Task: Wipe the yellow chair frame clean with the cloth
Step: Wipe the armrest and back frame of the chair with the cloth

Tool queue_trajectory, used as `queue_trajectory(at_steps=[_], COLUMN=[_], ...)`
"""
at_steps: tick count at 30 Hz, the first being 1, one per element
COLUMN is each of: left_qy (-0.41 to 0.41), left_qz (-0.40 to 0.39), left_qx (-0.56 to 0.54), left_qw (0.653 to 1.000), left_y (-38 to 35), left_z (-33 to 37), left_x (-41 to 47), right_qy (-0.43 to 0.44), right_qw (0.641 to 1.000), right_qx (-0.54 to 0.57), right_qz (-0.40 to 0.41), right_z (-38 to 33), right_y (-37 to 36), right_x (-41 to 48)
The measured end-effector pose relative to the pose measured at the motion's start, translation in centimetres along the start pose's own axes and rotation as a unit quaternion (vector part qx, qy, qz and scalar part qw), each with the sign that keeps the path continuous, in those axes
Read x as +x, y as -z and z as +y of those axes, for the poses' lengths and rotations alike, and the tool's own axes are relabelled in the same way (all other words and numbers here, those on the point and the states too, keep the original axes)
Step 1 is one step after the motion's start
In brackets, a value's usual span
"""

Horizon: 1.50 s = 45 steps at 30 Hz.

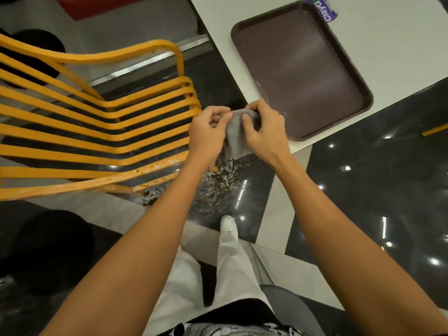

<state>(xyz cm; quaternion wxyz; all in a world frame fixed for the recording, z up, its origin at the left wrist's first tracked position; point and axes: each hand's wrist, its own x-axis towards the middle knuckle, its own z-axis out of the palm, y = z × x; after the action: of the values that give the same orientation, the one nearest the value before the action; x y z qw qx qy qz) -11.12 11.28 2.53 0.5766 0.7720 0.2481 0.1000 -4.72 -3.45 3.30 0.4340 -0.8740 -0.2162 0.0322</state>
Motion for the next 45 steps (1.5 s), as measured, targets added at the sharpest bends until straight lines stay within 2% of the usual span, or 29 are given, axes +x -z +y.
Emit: queue_trajectory(at_steps=[6,11,16,23,27,31,39,45], left_qy=[0.056,0.075,0.087,0.038,0.009,-0.035,-0.093,-0.042], left_qz=[0.046,0.077,0.1,0.125,0.13,0.143,0.184,0.179], left_qx=[0.034,0.042,0.025,0.0,-0.04,-0.057,-0.067,-0.107], left_qw=[0.997,0.993,0.991,0.991,0.991,0.987,0.976,0.977], left_y=[6.0,7.4,6.3,4.6,3.8,3.1,2.6,2.1], left_z=[-8.4,-16.1,-23.0,-28.9,-30.5,-30.3,-28.1,-25.6], left_x=[-3.8,-6.8,-7.6,-8.0,-8.8,-10.6,-17.7,-19.4], right_qy=[-0.061,-0.087,-0.069,-0.035,-0.031,0.01,0.088,0.163], right_qw=[0.994,0.988,0.99,0.991,0.988,0.98,0.979,0.975], right_qx=[0.079,0.102,0.105,0.118,0.144,0.2,0.181,0.151], right_qz=[-0.051,-0.069,-0.071,-0.06,-0.048,-0.018,0.006,0.018], right_z=[-1.0,1.7,5.7,9.4,10.6,10.7,9.4,9.4], right_y=[-9.8,-17.2,-22.3,-26.1,-27.2,-26.9,-22.3,-19.7], right_x=[-6.1,-10.7,-12.7,-14.6,-16.4,-18.8,-24.6,-26.2])
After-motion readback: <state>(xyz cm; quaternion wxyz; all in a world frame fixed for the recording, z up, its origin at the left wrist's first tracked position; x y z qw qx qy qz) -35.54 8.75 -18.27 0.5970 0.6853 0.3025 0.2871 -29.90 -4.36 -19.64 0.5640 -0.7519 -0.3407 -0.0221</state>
